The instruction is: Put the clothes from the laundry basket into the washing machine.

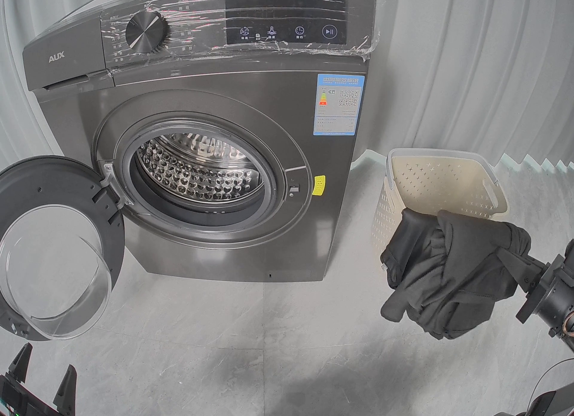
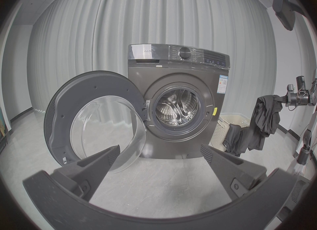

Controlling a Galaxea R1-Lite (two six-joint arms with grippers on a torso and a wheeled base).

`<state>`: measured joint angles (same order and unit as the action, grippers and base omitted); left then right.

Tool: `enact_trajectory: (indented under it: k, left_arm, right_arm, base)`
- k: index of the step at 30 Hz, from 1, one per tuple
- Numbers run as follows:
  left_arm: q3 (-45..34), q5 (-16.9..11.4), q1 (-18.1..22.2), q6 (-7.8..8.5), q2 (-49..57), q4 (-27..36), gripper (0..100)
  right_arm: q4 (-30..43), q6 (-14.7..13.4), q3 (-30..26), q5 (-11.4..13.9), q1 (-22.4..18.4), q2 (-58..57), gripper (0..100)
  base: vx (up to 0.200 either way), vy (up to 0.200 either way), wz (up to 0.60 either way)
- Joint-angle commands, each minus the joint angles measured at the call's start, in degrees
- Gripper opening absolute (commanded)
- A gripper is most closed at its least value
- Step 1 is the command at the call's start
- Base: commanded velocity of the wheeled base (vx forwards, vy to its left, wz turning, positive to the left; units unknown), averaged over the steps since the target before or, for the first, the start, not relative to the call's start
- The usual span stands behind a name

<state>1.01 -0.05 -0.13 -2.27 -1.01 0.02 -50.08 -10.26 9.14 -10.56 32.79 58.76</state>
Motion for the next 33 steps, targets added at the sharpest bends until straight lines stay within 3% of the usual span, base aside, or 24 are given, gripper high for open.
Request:
enact_trajectory:
  k: [1, 2, 4, 5, 9, 17, 33]
  left_arm:
    - [-0.92, -0.04, 0.05, -0.02, 0.92, -0.02, 100]
    - [-0.92, -0.04, 0.05, -0.02, 0.84, -0.02, 100]
    - [-0.92, -0.04, 0.05, -0.02, 0.84, -0.02, 100]
    - [-0.92, -0.04, 0.05, -0.02, 0.84, -0.02, 100]
    - [-0.92, -0.04, 0.05, -0.02, 0.84, -0.02, 100]
    - [-0.92, -0.04, 0.05, -0.11, 0.84, -0.02, 100]
    - [-0.92, -0.04, 0.05, -0.02, 0.92, -0.02, 100]
  right_arm:
    - [0.24, 0.33, 3.78, 1.15, 0.25, 2.76, 0]
    - [0.24, 0.51, 5.01, 2.38, 0.52, 3.29, 0]
    - [0.24, 0.51, 5.01, 2.38, 0.52, 3.29, 0]
    - [0.77, 0.6, 6.59, 5.64, 0.43, 4.26, 0]
    - [4.46, 0.77, 7.56, 8.27, -0.1, 3.91, 0]
    - [7.28, 2.0, 8.79, 7.92, -0.54, 3.38, 0]
    - [7.36, 1.91, 8.79, 7.74, -0.54, 4.26, 0]
  base:
    - [0.0, 0.0, 0.0]
    - [0.0, 0.0, 0.0]
    - [0.0, 0.0, 0.0]
    - [0.0, 0.0, 0.0]
    - [0.0, 0.0, 0.0]
    - [0.0, 0.0, 0.0]
    - [0.0, 0.188, 0.0]
